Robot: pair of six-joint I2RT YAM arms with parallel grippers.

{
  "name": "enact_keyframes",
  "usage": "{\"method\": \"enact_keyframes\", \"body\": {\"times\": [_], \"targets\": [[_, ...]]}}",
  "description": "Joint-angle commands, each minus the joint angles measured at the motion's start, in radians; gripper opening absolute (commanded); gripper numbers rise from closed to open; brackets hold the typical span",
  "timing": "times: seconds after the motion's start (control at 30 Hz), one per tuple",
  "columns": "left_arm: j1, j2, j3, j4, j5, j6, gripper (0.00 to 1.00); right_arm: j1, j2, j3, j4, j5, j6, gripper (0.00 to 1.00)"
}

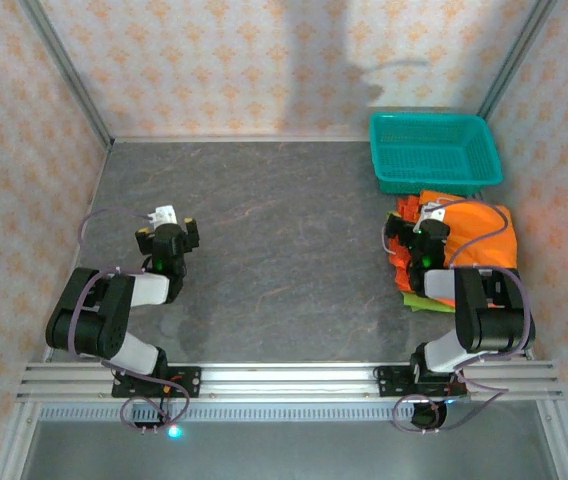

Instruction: Fold and stack the shorts

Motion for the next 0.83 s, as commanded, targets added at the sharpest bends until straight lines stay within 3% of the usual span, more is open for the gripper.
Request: {"method": "enact_keyframes", "body": {"times": [0.0,0.8], "targets": [[0.01,-0.003,0.019,0.004,0.001,0.013,1.0,0.013,0.016,0.008,-0.008,-0.011,0.002,1.0],[0.015,-0.004,0.022,0.0,0.022,0.013,1.0,0.013,0.019,0.015,-0.018,0.017,0.017,0.99]]}}
